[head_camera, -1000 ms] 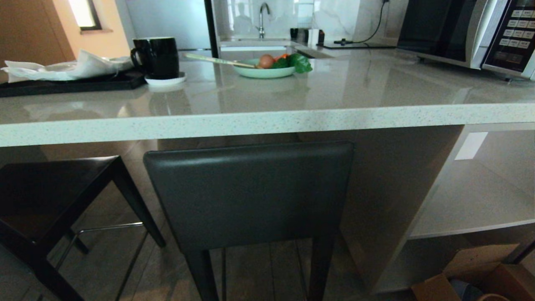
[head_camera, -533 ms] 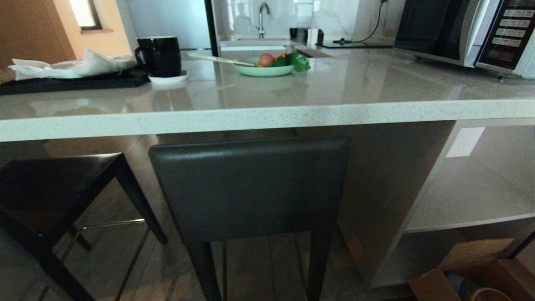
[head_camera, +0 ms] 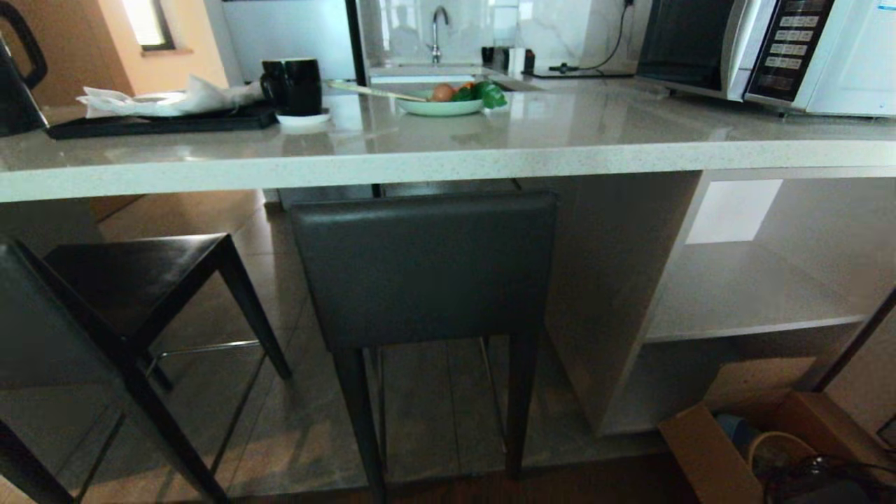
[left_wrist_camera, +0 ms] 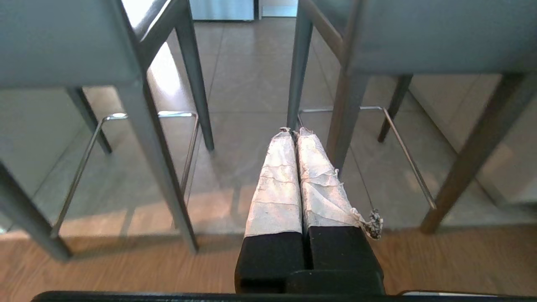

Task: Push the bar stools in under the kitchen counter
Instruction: Pull the gray chair out from under the dining table

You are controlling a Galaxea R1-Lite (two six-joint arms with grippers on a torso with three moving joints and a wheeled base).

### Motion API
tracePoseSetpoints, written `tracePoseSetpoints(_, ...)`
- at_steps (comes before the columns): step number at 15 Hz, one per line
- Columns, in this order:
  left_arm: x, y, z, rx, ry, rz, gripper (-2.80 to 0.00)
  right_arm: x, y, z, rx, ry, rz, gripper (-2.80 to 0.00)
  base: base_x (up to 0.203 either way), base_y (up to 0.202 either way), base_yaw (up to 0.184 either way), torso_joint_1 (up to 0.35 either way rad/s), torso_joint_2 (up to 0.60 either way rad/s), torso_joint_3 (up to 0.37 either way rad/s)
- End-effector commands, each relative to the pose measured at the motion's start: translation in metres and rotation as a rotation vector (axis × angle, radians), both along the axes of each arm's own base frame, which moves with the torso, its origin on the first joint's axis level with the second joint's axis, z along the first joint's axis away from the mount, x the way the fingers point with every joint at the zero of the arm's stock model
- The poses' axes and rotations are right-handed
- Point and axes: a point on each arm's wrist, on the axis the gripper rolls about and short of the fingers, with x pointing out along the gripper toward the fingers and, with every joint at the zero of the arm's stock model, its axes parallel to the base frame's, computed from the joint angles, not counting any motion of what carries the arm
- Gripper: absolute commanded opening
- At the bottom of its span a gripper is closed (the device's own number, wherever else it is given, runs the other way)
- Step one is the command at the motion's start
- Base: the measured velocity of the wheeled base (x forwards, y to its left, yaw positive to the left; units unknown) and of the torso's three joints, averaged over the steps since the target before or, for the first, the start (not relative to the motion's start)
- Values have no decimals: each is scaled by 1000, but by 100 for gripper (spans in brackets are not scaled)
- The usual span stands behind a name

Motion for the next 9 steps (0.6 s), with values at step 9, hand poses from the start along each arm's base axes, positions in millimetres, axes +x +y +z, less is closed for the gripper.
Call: tracePoseSetpoints(9, 0, 0, 0, 0, 0, 1, -280, 0, 0, 0, 0, -1, 1, -280, -118, 0, 0, 0, 1, 2)
